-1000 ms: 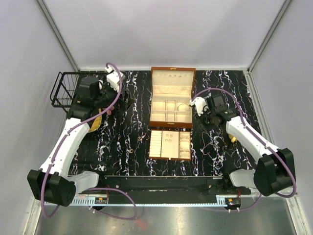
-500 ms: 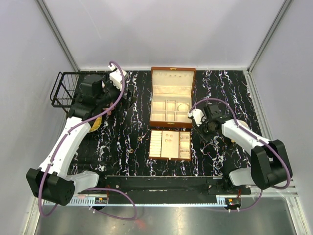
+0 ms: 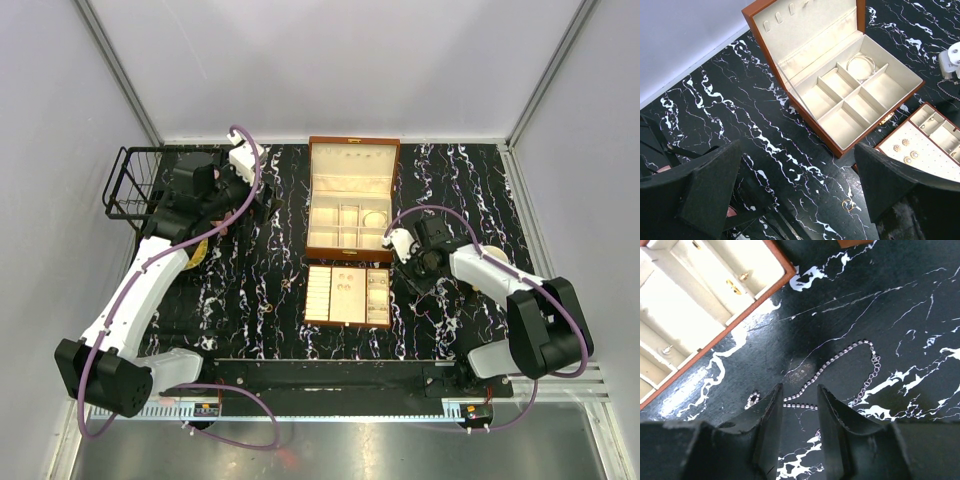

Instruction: Organize the mixed jewelry

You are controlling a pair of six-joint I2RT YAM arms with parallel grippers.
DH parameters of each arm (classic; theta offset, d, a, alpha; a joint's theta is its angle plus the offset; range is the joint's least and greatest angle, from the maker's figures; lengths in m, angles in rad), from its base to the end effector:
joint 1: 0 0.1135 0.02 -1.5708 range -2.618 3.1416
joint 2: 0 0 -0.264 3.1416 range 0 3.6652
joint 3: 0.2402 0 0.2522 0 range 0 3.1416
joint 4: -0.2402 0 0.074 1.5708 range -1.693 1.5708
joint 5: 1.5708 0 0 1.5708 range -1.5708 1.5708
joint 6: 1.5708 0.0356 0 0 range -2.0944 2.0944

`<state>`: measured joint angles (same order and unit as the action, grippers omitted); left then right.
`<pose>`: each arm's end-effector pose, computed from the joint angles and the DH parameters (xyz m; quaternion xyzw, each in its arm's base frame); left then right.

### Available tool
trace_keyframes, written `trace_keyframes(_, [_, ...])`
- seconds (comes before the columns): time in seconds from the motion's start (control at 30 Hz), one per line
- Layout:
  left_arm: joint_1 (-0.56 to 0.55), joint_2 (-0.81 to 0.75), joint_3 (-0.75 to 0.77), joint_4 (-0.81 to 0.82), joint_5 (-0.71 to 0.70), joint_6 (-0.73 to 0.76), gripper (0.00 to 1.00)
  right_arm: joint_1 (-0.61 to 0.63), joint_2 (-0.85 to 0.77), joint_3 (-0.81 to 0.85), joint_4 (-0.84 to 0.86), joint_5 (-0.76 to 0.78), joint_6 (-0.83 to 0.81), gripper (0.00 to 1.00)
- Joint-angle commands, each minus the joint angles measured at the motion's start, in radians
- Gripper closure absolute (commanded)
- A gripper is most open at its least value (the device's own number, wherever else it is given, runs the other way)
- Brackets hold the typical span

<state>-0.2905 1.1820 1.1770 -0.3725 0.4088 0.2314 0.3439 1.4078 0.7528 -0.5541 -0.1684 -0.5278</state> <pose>0.2492 -0.0893 0.3773 0.3192 0.7532 -0.1841 0.5450 0.2301 0.0888 0.1703 -0.4275 0.8822 0.0659 0.1861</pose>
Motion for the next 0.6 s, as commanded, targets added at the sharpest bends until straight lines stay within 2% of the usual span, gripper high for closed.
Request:
trace_keyframes(0.0, [-0.007, -0.002, 0.015, 0.037, -0.022, 0.014, 0.01, -0.002, -0.032, 0.000, -0.035, -0.042, -0.031, 0.60])
trace_keyframes(0.27, [-0.013, -0.004, 0.003, 0.044, -0.028, 0.014, 0.01, -0.002, -0.020, -0.009, -0.053, -0.020, -0.051, 0.59])
trace_keyframes(0.57, [-0.018, -0.005, -0.005, 0.049, -0.034, 0.016, 0.01, -0.002, -0.036, -0.013, -0.096, -0.071, -0.067, 0.55])
